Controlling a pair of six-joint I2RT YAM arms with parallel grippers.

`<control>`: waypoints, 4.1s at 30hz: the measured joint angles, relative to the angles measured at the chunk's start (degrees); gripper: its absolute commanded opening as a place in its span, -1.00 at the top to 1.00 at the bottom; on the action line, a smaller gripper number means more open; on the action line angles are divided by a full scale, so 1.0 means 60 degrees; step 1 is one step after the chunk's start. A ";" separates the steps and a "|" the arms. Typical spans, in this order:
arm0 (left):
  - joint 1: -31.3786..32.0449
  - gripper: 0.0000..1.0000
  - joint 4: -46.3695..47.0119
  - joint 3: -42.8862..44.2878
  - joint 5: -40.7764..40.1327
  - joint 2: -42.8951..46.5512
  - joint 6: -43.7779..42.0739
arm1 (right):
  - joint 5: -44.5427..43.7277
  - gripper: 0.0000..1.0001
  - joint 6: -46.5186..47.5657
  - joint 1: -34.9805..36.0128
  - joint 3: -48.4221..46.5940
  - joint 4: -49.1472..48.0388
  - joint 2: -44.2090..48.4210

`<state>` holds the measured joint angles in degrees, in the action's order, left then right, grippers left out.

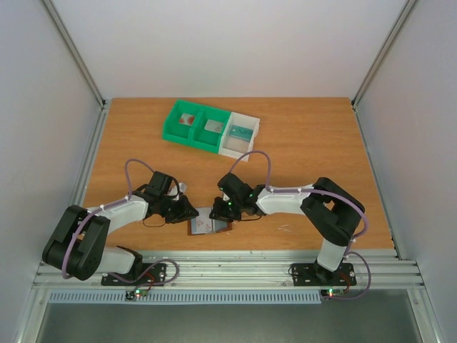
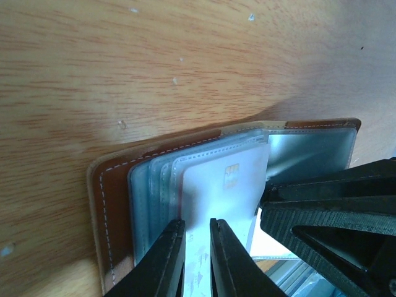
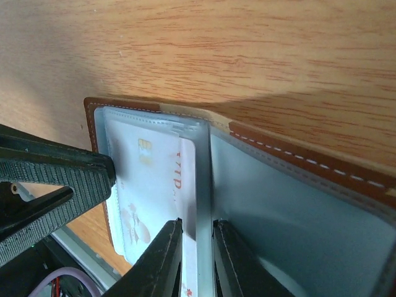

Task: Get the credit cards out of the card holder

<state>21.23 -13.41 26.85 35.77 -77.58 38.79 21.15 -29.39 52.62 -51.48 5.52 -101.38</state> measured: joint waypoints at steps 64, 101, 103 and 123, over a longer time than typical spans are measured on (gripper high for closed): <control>0.0000 0.57 0.0375 -0.0058 0.0171 -0.0076 0.0033 | 0.0914 0.98 -0.0423 -0.0729 0.1563 -0.2634 0.0331; 0.0004 0.22 -0.0106 0.0109 -0.0087 0.0146 0.0047 | -0.1075 0.98 0.2146 -0.0951 0.1089 0.2310 0.2630; 0.0000 0.12 -0.0412 0.0131 -0.0160 0.0386 0.0025 | -0.0965 0.98 0.2259 -0.0954 0.1086 0.2317 0.2728; 0.0000 -0.13 -0.1956 0.1752 0.2164 0.3126 -0.0528 | 0.1807 0.98 0.4594 -0.0958 0.0255 0.3373 0.5140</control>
<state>21.23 -25.15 37.36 48.75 -58.83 35.62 31.99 -1.83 46.87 -49.95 25.76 -70.54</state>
